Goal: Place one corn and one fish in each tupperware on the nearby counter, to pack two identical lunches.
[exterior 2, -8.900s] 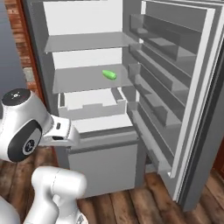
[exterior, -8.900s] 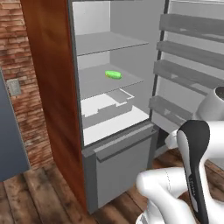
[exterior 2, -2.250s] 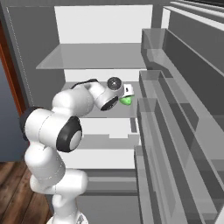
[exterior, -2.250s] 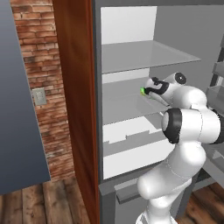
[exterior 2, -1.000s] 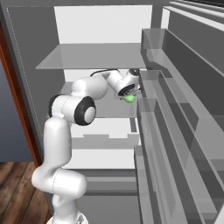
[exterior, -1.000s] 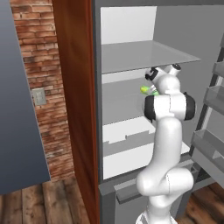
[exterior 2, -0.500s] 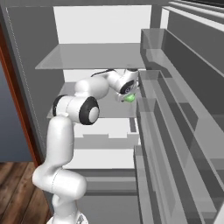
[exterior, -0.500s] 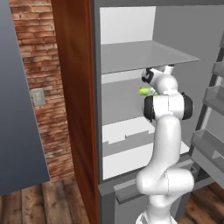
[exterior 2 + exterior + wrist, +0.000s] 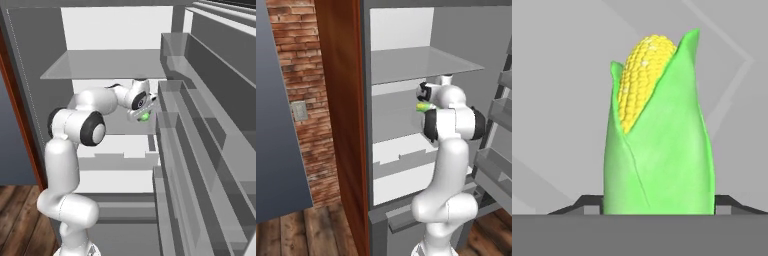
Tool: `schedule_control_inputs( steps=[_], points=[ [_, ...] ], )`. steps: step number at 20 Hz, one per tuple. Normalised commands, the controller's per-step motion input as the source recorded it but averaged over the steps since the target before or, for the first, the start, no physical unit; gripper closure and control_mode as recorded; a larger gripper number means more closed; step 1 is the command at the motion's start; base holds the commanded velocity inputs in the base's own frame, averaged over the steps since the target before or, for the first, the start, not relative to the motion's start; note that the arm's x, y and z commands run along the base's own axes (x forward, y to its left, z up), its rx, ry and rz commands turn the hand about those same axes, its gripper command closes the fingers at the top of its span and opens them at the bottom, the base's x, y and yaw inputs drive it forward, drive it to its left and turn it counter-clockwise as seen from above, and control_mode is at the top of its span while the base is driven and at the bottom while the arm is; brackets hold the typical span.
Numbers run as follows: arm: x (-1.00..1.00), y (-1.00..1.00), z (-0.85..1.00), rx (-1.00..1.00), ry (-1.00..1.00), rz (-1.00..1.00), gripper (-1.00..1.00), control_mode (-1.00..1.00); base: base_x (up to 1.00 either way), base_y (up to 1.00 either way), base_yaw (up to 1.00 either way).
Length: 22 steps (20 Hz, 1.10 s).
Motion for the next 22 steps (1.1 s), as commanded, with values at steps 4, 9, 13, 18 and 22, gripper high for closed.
schedule_control_inputs(
  steps=[4, 9, 13, 18, 22],
  points=[
    [-1.00, 0.24, -0.51, -0.05, 0.01, 0.00, 1.00, -1.00, 0.00, 0.00, 0.00],
    [-1.00, 0.35, -0.92, -0.06, 0.00, 0.01, 1.00, -1.00, 0.00, 0.00, 0.00],
    [-1.00, 0.12, -0.50, 0.00, 0.00, 0.02, 1.00, -1.00, 0.00, 0.00, 0.00],
    [-1.00, 0.00, -0.07, 0.00, 0.00, 0.03, 1.00, -1.00, 0.00, 0.00, 0.00],
    [-1.00, 0.09, 0.17, -0.01, 0.00, 0.02, 1.00, -1.00, 0.00, 0.00, 0.00]
  ],
)
